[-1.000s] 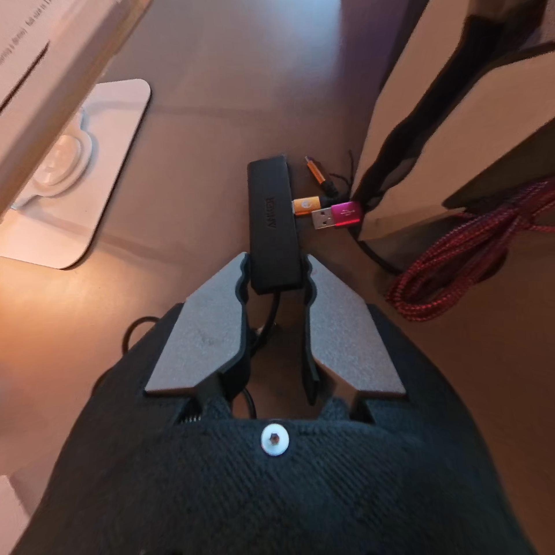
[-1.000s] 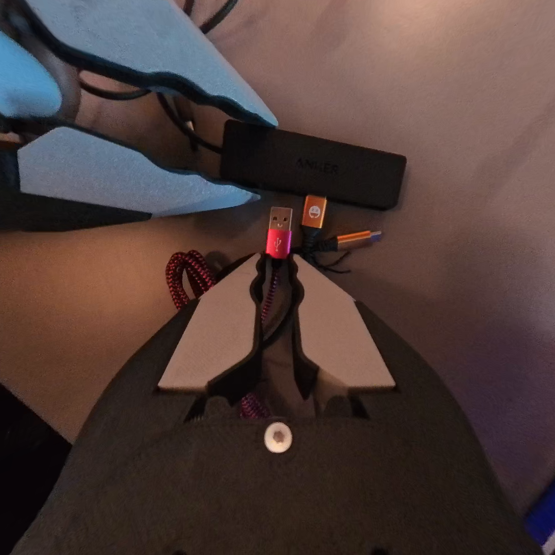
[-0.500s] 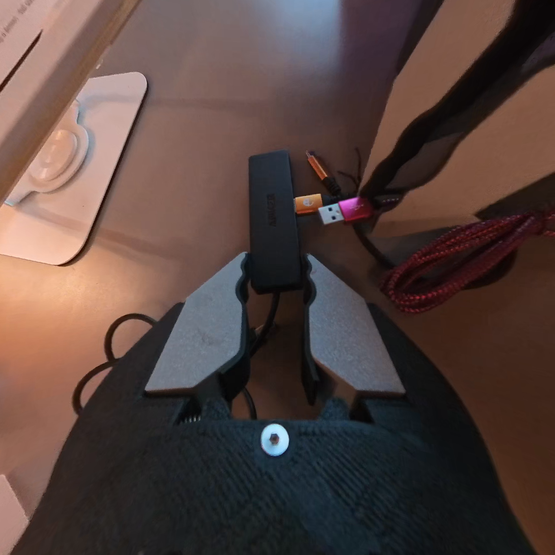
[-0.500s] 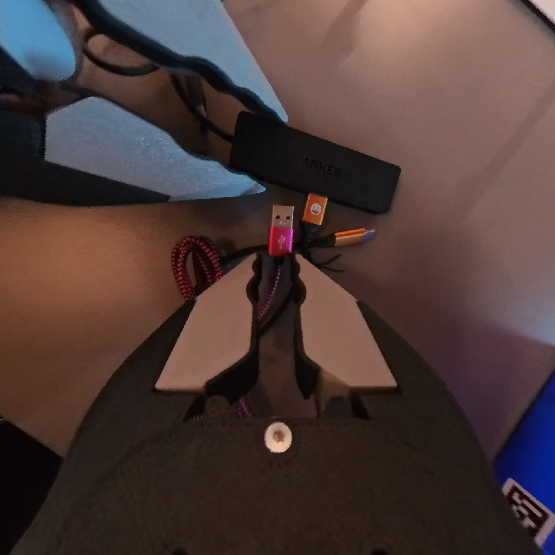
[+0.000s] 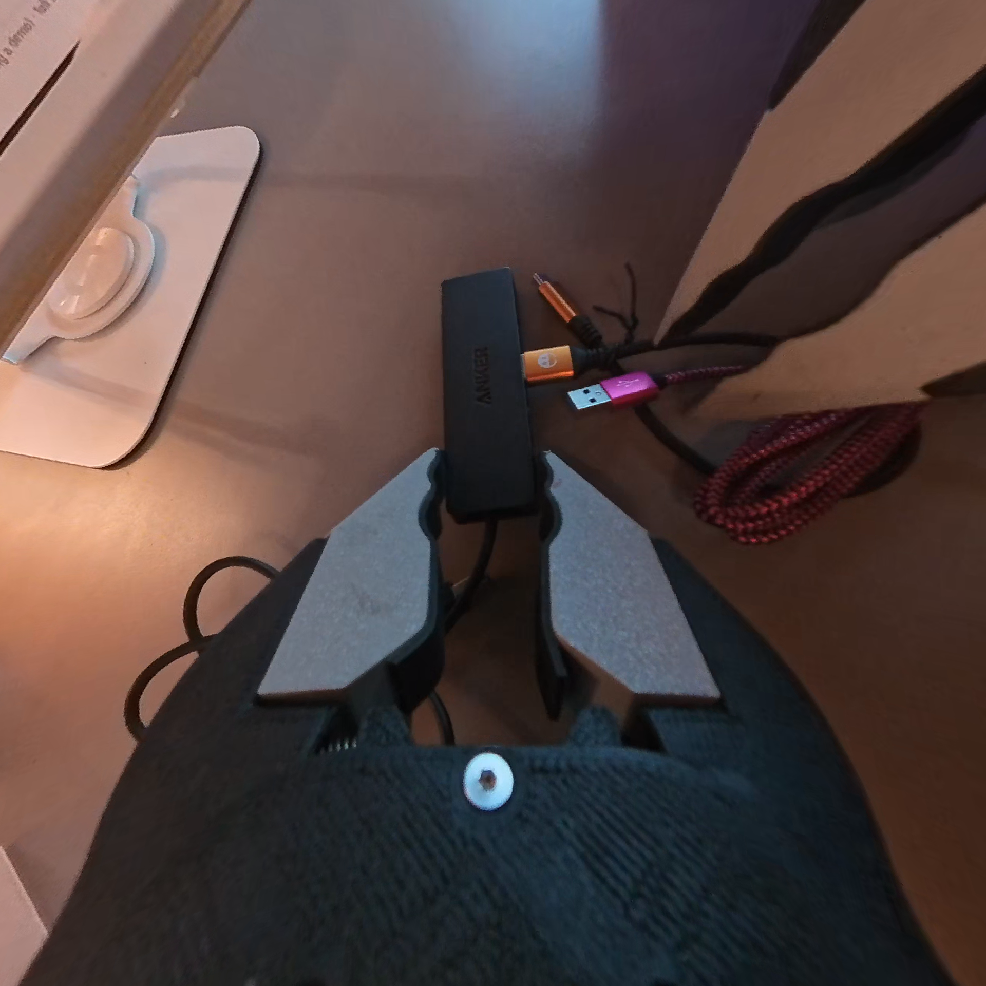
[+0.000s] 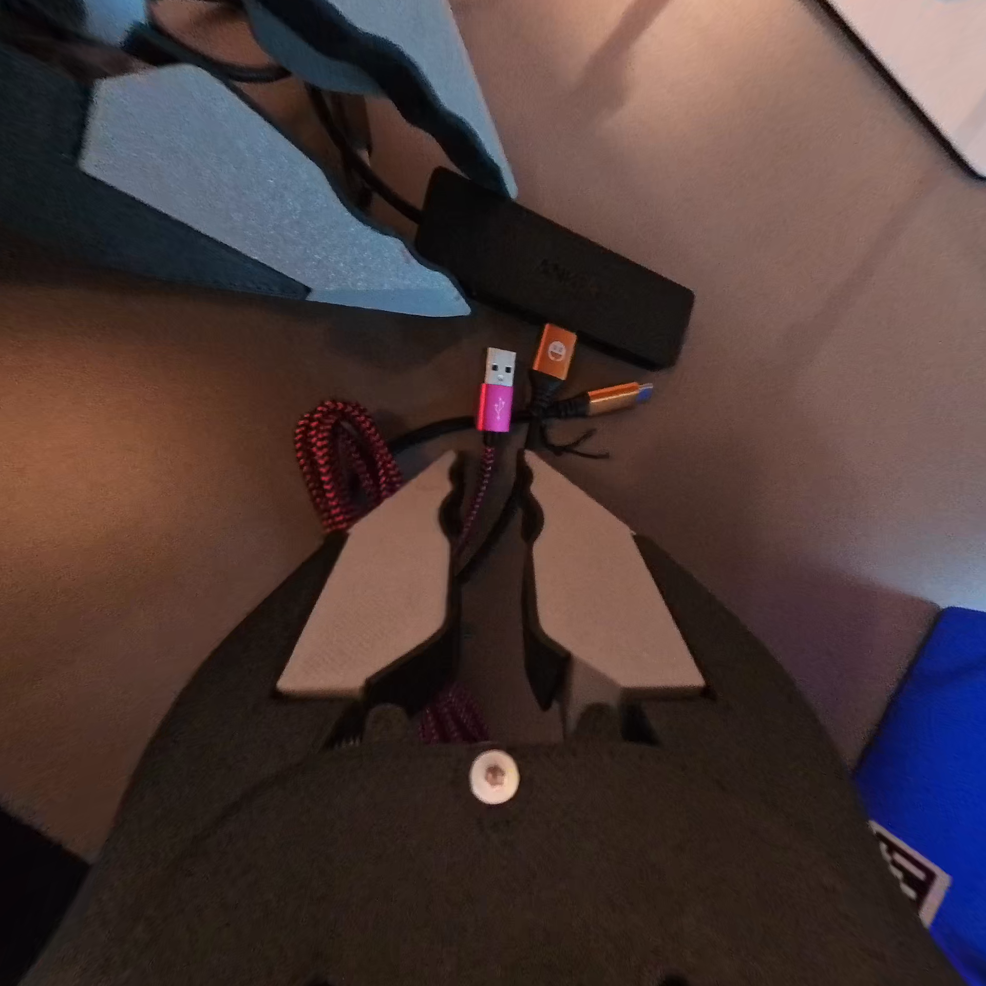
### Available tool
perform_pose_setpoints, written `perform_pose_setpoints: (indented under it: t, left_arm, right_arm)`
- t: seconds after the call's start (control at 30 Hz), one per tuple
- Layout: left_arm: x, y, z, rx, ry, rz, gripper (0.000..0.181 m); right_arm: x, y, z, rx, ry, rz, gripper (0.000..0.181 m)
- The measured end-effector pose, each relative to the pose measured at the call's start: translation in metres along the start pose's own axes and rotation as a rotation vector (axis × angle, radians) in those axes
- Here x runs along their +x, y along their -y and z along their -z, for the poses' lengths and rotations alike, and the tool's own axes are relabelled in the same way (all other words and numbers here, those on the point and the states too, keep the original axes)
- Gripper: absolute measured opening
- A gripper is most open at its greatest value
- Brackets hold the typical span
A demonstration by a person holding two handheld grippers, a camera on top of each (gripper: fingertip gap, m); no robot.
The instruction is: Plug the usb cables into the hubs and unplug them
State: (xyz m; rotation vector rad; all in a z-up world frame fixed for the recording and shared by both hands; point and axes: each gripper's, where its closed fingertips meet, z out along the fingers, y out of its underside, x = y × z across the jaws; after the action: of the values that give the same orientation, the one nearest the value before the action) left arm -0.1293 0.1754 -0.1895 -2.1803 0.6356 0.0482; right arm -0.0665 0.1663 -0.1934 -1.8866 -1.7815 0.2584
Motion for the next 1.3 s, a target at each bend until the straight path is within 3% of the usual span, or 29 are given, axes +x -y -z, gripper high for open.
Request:
perform_pose_setpoints:
  t: [0.13,0.43,0.83,1.3]
  left_arm:
    - [0.001,0.001,0.000,0.001,0.001,-0.010,0.033]
    - [0.004,0.001,0.000,0.002,-0.003,-0.020,0.033]
    - [0.007,0.009,0.001,0.012,0.052,-0.085,0.032]
    - [0.004,0.012,0.006,0.043,0.022,0.006,0.032]
  right_arm:
    - [0.002,-0.001,-0.005,0.027,0.012,-0.057,0.003]
    - [0.000,0.002,-0.005,0.179,0.178,-0.237,0.001]
    - [0.009,0.004,-0.008,-0.002,-0.115,-0.081,0.000]
    - [0.009,0.011,-0.010,-0.037,-0.155,-0.119,0.000]
